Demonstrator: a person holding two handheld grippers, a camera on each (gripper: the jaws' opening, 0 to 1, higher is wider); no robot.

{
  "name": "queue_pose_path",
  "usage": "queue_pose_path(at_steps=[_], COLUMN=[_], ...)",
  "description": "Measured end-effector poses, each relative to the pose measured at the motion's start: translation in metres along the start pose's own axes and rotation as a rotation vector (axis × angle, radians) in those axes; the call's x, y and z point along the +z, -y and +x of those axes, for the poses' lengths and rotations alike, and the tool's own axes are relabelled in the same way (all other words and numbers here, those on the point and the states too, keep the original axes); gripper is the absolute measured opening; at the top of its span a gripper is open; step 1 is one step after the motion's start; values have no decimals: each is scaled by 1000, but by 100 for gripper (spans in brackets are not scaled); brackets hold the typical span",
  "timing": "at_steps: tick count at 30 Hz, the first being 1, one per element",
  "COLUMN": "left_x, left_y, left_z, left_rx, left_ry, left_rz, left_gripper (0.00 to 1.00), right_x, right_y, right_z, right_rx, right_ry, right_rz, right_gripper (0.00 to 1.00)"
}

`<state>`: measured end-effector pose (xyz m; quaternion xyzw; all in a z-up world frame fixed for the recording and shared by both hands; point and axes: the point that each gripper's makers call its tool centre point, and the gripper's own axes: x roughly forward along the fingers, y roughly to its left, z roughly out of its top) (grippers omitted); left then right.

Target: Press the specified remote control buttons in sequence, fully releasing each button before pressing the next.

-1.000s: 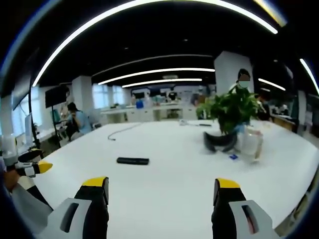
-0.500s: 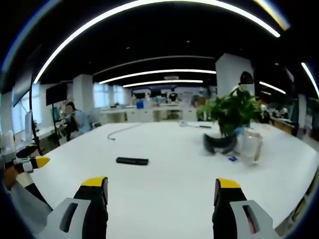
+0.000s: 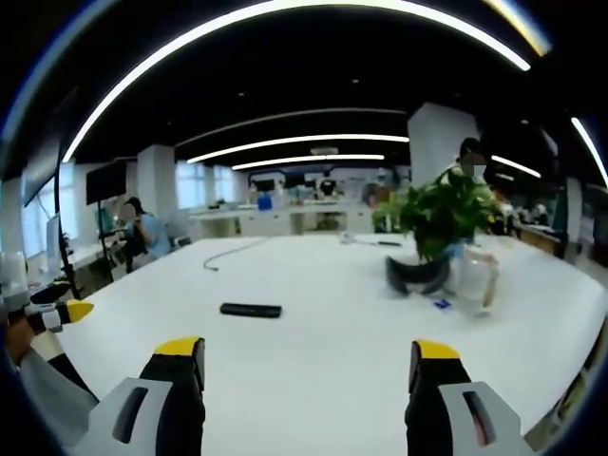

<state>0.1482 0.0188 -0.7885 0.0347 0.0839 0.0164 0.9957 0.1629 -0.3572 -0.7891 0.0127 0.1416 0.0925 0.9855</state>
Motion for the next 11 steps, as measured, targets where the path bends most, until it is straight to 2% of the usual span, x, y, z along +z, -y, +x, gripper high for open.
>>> queue_pose_path(at_steps=[4,8,11], left_x=[-5,-2,-6], left_y=[2,5,6], left_z=[1,1,2], left_rx=[-9,-26,-33], left_ry=[-27,-14,-31], left_rz=[-1,0,-2], left_gripper=[95,93,93], right_x=[0,1,2], right_y=[-1,0,1], right_z=[0,0,-1], right_rx=[2,2,-1], right_ry=[2,4,12], right_rz=[-1,1,9], right_gripper=[88,88,87])
